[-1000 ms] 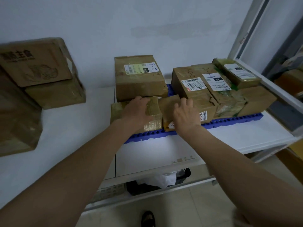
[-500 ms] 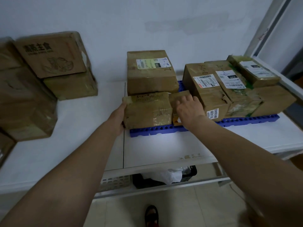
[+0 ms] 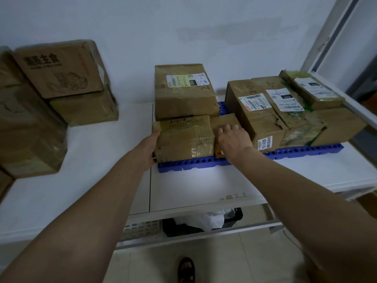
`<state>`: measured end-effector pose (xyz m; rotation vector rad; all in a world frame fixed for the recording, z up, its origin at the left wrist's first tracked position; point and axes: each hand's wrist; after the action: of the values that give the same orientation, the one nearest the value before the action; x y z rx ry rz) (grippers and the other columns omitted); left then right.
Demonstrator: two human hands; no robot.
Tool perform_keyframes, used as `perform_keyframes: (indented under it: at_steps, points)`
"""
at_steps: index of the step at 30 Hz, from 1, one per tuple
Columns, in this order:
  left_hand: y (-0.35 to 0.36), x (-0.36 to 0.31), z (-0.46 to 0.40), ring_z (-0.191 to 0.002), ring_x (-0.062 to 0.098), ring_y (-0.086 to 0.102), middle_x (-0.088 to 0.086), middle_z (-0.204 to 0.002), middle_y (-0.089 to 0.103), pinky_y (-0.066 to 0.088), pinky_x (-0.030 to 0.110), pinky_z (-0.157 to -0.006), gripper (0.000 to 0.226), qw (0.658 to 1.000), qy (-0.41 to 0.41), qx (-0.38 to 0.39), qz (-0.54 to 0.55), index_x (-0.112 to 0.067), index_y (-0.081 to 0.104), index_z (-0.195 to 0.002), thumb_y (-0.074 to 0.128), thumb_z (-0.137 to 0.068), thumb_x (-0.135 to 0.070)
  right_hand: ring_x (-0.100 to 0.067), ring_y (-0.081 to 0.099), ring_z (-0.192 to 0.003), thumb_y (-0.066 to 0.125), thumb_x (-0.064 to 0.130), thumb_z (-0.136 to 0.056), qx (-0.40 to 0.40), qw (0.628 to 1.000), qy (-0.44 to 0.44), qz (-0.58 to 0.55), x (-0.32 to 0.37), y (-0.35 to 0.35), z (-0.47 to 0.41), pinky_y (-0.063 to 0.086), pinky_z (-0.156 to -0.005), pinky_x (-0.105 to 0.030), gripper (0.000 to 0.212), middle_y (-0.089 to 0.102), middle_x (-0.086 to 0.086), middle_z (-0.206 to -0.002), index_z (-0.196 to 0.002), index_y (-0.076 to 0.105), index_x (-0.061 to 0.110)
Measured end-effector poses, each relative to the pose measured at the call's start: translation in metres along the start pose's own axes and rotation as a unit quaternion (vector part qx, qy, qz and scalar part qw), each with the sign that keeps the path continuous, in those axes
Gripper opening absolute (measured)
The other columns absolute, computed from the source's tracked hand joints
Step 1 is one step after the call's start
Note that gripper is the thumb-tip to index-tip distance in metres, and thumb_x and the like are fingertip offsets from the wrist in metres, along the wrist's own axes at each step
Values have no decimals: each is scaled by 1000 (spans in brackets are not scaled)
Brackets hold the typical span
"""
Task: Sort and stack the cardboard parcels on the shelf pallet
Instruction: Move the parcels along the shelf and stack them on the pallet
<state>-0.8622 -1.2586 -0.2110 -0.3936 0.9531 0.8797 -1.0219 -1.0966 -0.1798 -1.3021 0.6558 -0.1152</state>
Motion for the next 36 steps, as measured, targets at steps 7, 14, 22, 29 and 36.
perform_keyframes:
  at_steps: [7, 14, 22, 29, 36]
  points:
    - [-2, -7, -2, -96, 24, 61, 5, -104, 64, 53, 39, -74, 52, 997, -13, -21, -79, -15, 55, -109, 44, -90, -62, -34, 49, -118, 59, 14, -88, 0, 1000, -6, -9, -3, -1, -3, 45, -94, -39, 46, 49, -17, -128, -131, 42, 6]
    - [11, -26, 11, -134, 31, 37, 15, -149, 36, 35, 40, -104, 66, 879, 210, -230, -362, -8, 26, -148, 41, -97, -47, -29, 52, -111, 56, 17, -89, -53, 996, -4, -66, -14, -33, -5, 45, -88, -38, 36, 54, -13, -122, -124, 49, 9]
    - [8, -35, 57, -148, 25, 1, 10, -160, 11, 4, 42, -119, 62, 635, 368, -210, -646, -12, 24, -149, 44, -98, -40, -29, 48, -116, 51, 17, -90, -178, 975, -102, -91, 21, -79, 10, 39, -102, -42, 32, 52, -11, -125, -122, 50, 12]
    - [-41, -7, 112, -147, 23, -9, 7, -161, -3, -2, 42, -119, 71, 635, 174, -201, -725, -17, 12, -153, 29, -97, -57, -31, 37, -127, 46, 26, -95, -150, 960, -199, -129, 86, -89, 22, 34, -105, -45, 40, 40, -11, -139, -133, 41, 13]
    - [-111, -3, 167, -148, 24, -1, 8, -161, 7, 7, 38, -117, 71, 667, 125, -269, -683, -17, 21, -151, 34, -95, -58, -31, 33, -131, 57, 38, -90, -141, 945, -265, -132, 152, -122, 39, 34, -105, -45, 60, 35, -10, -143, -138, 32, 14]
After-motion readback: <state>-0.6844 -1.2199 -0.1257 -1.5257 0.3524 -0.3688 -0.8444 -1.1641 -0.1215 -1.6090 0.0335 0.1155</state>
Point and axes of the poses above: each hand's wrist, its own z-axis away from the middle knuckle, its own y-axis out of the palm, x = y × z
